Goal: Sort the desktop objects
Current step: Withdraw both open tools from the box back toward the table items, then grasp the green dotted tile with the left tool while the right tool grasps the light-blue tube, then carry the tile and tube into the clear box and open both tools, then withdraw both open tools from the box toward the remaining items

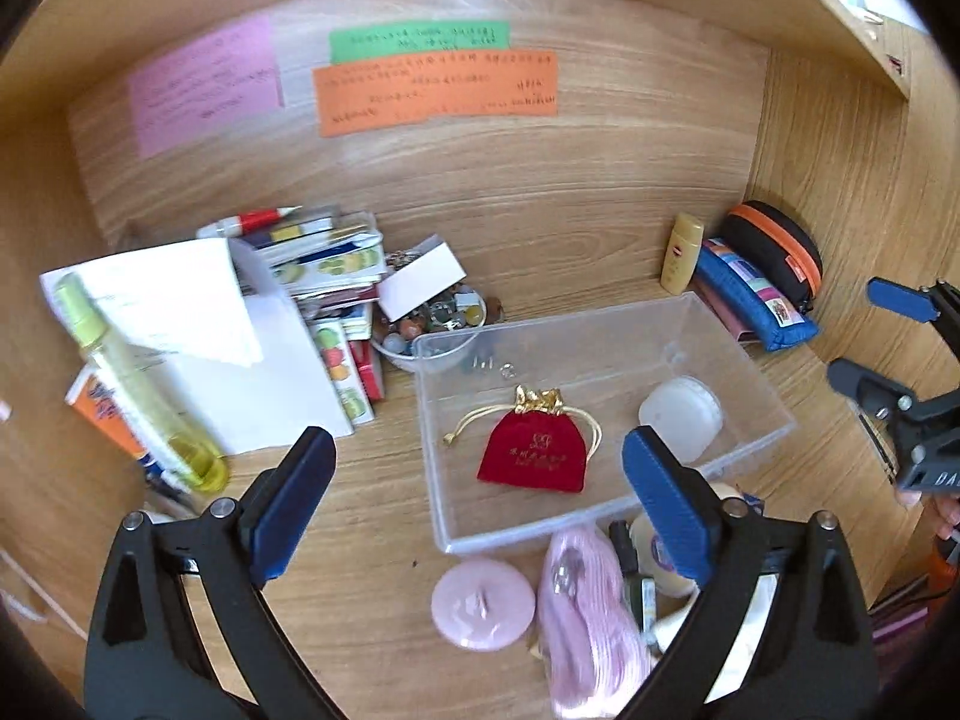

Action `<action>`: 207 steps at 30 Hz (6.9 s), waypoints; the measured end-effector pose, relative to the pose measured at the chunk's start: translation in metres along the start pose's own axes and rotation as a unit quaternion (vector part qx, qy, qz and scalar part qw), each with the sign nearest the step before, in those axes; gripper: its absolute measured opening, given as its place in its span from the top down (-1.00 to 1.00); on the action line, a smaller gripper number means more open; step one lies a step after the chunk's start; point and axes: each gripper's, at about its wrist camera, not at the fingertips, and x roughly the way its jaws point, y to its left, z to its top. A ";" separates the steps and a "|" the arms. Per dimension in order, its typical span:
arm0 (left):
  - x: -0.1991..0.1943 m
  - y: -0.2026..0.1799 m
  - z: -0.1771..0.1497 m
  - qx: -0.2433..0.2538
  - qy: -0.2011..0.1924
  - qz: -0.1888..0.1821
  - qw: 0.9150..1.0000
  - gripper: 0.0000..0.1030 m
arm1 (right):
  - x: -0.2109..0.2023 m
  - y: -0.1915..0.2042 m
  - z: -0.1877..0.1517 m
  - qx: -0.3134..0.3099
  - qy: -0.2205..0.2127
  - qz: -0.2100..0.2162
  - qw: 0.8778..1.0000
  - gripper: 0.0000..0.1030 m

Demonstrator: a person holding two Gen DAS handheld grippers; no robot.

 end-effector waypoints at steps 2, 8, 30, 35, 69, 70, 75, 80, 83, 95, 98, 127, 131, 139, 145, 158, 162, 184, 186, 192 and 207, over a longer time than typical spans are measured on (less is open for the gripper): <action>-0.010 0.001 -0.008 0.001 -0.005 0.010 1.000 -0.90 | -0.007 -0.002 -0.003 0.003 -0.005 -0.002 1.000 -0.80; -0.030 0.000 -0.039 0.007 -0.010 0.029 0.999 -0.92 | -0.035 -0.009 -0.023 0.023 -0.021 -0.007 0.999 -0.85; -0.019 0.002 -0.160 -0.054 0.074 0.042 0.995 -0.92 | -0.030 -0.003 -0.150 0.098 0.067 -0.011 0.993 -0.86; -0.017 -0.006 -0.178 -0.065 0.086 0.030 0.994 -0.92 | -0.020 -0.002 -0.155 0.110 0.085 0.006 0.990 -0.86; -0.008 -0.011 -0.194 -0.058 0.037 0.040 0.997 0.10 | 0.013 0.024 -0.181 0.136 0.098 -0.004 0.986 -0.52; -0.009 -0.011 -0.194 -0.058 0.035 0.040 0.997 0.19 | 0.013 0.023 -0.181 0.136 0.097 -0.004 0.986 -0.42; -0.010 -0.009 -0.195 -0.063 0.032 0.042 0.997 0.36 | 0.011 0.018 -0.182 0.138 0.096 -0.005 0.986 -0.31; -0.009 -0.007 -0.196 -0.071 0.029 0.041 0.996 0.36 | 0.008 0.013 -0.183 0.151 0.095 0.003 0.984 -0.31; -0.008 -0.005 -0.194 -0.082 0.030 0.035 0.996 0.36 | 0.002 0.005 -0.181 0.164 0.088 0.006 0.982 -0.31; -0.025 0.011 -0.169 -0.105 -0.008 0.037 0.994 0.36 | -0.030 -0.014 -0.148 0.167 0.033 -0.004 0.985 -0.31; -0.028 0.016 -0.159 -0.112 -0.013 0.037 0.993 0.36 | -0.036 -0.016 -0.137 0.162 0.017 -0.004 0.987 -0.31; -0.003 0.016 -0.009 -0.037 -0.043 -0.043 0.997 0.36 | 0.024 -0.015 0.003 0.074 -0.049 0.067 0.994 -0.31; 0.020 0.009 0.002 -0.025 -0.028 -0.058 0.998 0.36 | 0.039 -0.005 0.014 0.059 -0.043 0.077 0.994 -0.31; 0.070 0.003 0.006 -0.002 0.017 -0.083 0.996 0.36 | 0.081 0.013 0.021 0.028 -0.010 0.095 0.995 -0.31; 0.100 0.000 0.006 0.020 0.052 -0.084 0.995 0.36 | 0.116 0.022 0.017 0.023 0.031 0.115 0.993 -0.31; 0.108 0.000 0.002 0.034 0.061 -0.083 0.994 0.31 | 0.162 0.049 0.012 -0.037 0.107 0.121 0.986 -0.32; 0.105 0.001 0.001 0.034 0.058 -0.080 0.995 0.11 | 0.165 0.056 0.011 -0.056 0.122 0.119 0.984 -0.32; 0.044 0.004 -0.006 0.045 0.005 -0.031 0.999 -0.59 | 0.120 0.062 0.021 -0.069 0.103 0.096 0.988 -0.53; 0.035 0.004 -0.008 0.045 -0.001 -0.026 0.999 -0.66 | 0.110 0.058 0.022 -0.062 0.098 0.091 0.989 -0.56; 0.016 0.006 -0.019 0.043 -0.011 -0.015 0.999 -0.73 | 0.081 0.046 0.017 -0.038 0.083 0.085 0.992 -0.58; 0.007 0.025 -0.069 0.007 0.024 -0.008 1.000 -0.76 | 0.040 0.050 -0.030 -0.001 0.072 0.092 0.993 -0.70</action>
